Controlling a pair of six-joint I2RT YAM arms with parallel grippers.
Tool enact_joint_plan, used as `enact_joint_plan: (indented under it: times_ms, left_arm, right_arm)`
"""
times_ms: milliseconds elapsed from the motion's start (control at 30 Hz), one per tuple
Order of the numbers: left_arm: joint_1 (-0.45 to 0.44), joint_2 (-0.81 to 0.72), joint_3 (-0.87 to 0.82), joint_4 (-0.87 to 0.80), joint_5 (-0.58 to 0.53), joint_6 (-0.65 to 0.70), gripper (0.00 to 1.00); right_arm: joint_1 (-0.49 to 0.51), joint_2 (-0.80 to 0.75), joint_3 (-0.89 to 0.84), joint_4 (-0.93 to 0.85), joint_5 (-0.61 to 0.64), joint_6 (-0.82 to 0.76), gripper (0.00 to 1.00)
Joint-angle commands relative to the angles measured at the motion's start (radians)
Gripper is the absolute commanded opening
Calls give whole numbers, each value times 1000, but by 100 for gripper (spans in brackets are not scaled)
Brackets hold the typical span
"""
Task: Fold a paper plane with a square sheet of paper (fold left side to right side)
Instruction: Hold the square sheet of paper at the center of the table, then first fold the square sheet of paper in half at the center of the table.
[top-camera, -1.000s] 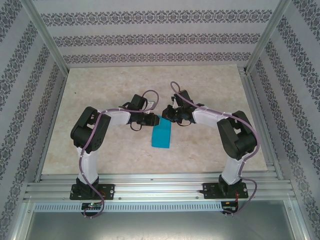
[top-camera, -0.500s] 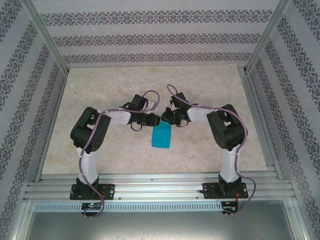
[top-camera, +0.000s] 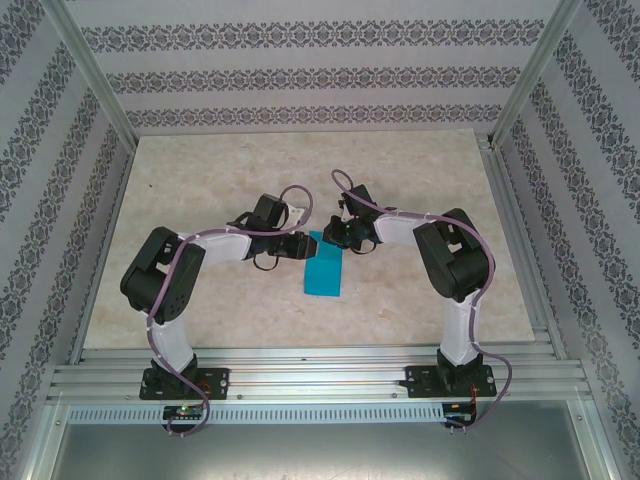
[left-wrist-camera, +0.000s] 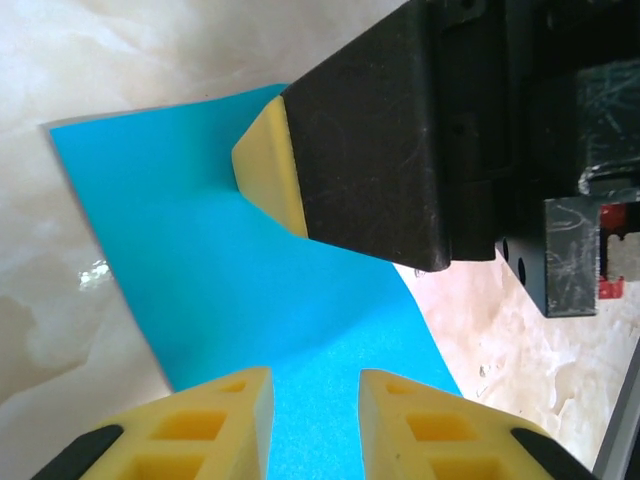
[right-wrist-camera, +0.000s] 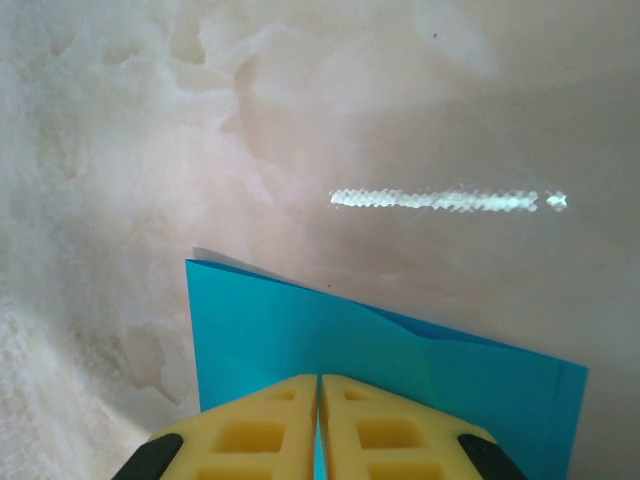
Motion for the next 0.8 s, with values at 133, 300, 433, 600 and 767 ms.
enact_joint_plan:
  times_ms: [133, 300, 433, 600, 767]
  left_arm:
    - [-7, 86, 30, 85, 36, -17, 27]
    - [-7, 97, 4, 54, 11, 27, 26]
    - [-11, 91, -23, 32, 24, 68, 25]
    - [-38, 61, -36, -60, 35, 182, 25]
    - [-66, 27, -57, -136, 6, 271, 25]
  right_arm:
    - [1, 34, -2, -89, 60, -32, 11]
    - [0, 34, 4, -103, 68, -41, 11]
    - [1, 39, 6, -115, 71, -46, 11]
    - [1, 38, 8, -125, 77, -48, 11]
    - [2, 39, 12, -135, 82, -51, 11]
